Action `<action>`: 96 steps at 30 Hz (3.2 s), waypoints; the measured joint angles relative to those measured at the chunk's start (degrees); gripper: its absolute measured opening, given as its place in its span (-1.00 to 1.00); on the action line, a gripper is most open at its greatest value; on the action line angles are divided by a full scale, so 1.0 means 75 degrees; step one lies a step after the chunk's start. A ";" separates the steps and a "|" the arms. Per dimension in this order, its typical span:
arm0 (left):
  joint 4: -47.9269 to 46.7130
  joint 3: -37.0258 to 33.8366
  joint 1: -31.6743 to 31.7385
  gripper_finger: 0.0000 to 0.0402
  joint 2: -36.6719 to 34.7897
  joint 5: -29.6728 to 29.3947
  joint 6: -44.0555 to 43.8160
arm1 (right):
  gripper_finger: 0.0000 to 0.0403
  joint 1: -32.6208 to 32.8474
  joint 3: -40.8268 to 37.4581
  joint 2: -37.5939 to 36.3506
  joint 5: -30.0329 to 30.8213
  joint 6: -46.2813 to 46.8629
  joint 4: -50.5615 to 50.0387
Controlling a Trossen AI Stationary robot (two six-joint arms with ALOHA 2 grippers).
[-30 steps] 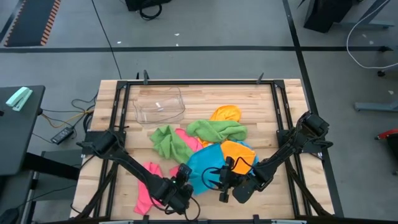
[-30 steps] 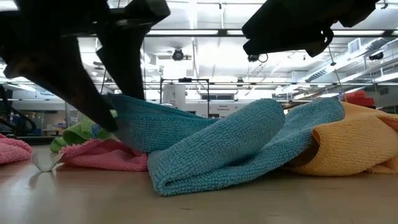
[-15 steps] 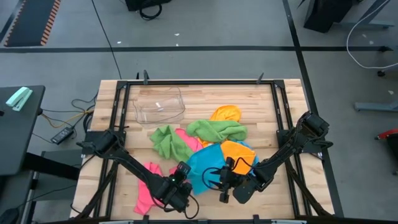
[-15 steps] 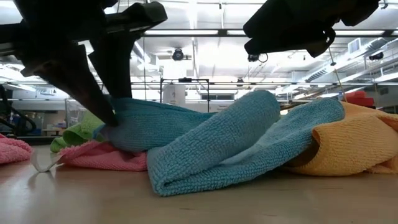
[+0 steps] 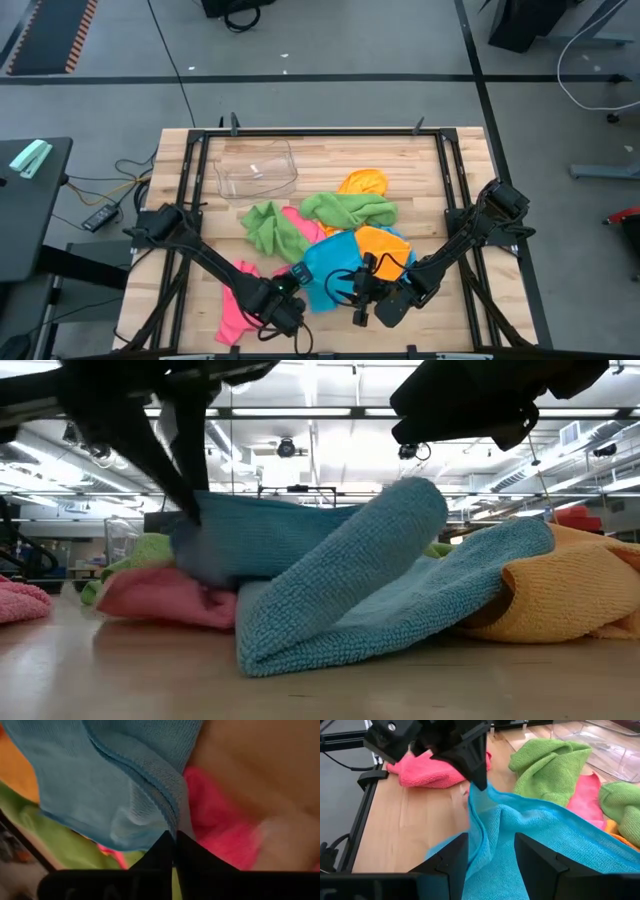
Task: Fold microfiber towels
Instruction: Fold the left blue microfiber towel
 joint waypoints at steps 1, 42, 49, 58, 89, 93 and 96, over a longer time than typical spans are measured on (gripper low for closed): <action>0.0018 0.0003 0.0035 -0.94 -0.0031 -0.0005 0.0330 | -0.17 0.0000 0.0000 0.0000 -0.0041 -0.0003 0.0007; 0.1824 0.0003 0.2128 -0.81 -0.0038 0.1665 0.6477 | -0.17 0.0169 0.0000 0.0000 -0.0381 0.0593 -0.0043; 0.1829 0.0000 0.2384 -0.61 -0.0034 0.1655 0.6190 | -0.17 0.0166 0.0000 0.0000 -0.0381 0.0519 -0.0043; 0.1829 0.0000 0.2172 -0.22 -0.0061 0.1204 0.4445 | -0.17 0.0169 0.0000 0.0000 -0.0381 0.0560 -0.0099; -0.0660 0.0000 0.2688 -0.36 -0.0468 0.3359 -0.3368 | -0.17 0.0193 0.0003 0.0003 -0.0232 0.0240 -0.0078; -0.0501 0.0003 0.2744 -0.32 -0.0456 0.3575 -0.3420 | -0.17 0.0192 0.0003 0.0003 -0.0232 0.0297 -0.0045; -0.0449 0.0000 0.2724 -0.30 -0.0427 0.3745 -0.3445 | -0.17 0.0198 0.0003 0.0003 -0.0232 0.0333 -0.0030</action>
